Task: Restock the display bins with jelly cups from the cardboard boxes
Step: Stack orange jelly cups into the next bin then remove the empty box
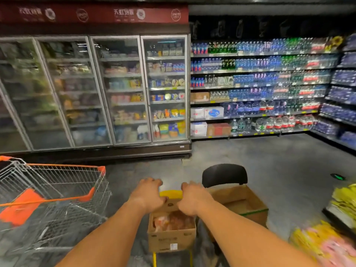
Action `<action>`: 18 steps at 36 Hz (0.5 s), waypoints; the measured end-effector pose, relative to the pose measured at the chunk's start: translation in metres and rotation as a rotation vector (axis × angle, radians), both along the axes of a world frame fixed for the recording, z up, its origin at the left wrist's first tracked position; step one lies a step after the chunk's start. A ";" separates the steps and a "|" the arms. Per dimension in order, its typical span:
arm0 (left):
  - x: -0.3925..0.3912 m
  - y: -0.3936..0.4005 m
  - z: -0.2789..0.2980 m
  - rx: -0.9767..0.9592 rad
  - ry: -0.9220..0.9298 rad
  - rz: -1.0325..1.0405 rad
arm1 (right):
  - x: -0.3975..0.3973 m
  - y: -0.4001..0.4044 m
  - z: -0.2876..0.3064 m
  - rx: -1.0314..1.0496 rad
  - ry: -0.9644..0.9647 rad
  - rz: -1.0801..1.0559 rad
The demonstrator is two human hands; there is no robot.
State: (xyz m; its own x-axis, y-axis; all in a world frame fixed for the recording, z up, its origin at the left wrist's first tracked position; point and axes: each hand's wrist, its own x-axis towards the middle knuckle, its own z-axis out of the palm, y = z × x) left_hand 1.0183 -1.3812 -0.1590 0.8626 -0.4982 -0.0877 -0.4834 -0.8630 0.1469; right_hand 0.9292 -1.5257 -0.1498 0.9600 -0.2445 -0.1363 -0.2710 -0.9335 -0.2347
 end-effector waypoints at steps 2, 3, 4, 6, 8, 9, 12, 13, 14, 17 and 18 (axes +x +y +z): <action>0.027 -0.007 -0.005 0.003 0.022 -0.018 | 0.026 -0.004 -0.003 0.004 0.018 -0.018; 0.040 -0.011 -0.007 0.000 0.031 -0.029 | 0.038 -0.007 -0.005 0.007 0.026 -0.025; 0.053 -0.014 -0.011 0.000 0.039 -0.038 | 0.050 -0.010 -0.007 0.008 0.032 -0.031; 0.080 -0.022 -0.018 -0.016 0.055 -0.047 | 0.076 -0.017 -0.013 0.011 0.035 -0.040; 0.110 -0.033 -0.024 -0.036 0.063 -0.047 | 0.104 -0.029 -0.019 0.022 0.037 -0.054; 0.124 -0.038 -0.028 -0.047 0.063 -0.048 | 0.119 -0.036 -0.023 0.022 0.037 -0.057; 0.162 -0.053 -0.042 -0.067 0.075 -0.025 | 0.158 -0.055 -0.034 0.013 0.061 -0.045; 0.175 -0.059 -0.045 -0.070 0.078 -0.018 | 0.172 -0.062 -0.038 0.017 0.066 -0.047; 0.190 -0.063 -0.053 -0.061 0.090 -0.006 | 0.188 -0.068 -0.046 0.021 0.078 -0.045; 0.215 -0.073 -0.067 -0.054 0.095 0.003 | 0.215 -0.078 -0.060 0.009 0.075 -0.058; 0.226 -0.076 -0.076 -0.047 0.110 0.013 | 0.227 -0.079 -0.069 0.018 0.090 -0.062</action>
State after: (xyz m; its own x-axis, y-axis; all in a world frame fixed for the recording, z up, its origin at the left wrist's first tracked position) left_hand 1.2444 -1.4572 -0.2352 0.8556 -0.4927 -0.1587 -0.4508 -0.8600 0.2391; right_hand 1.1563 -1.6048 -0.2191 0.9268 -0.2997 -0.2265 -0.3490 -0.9101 -0.2236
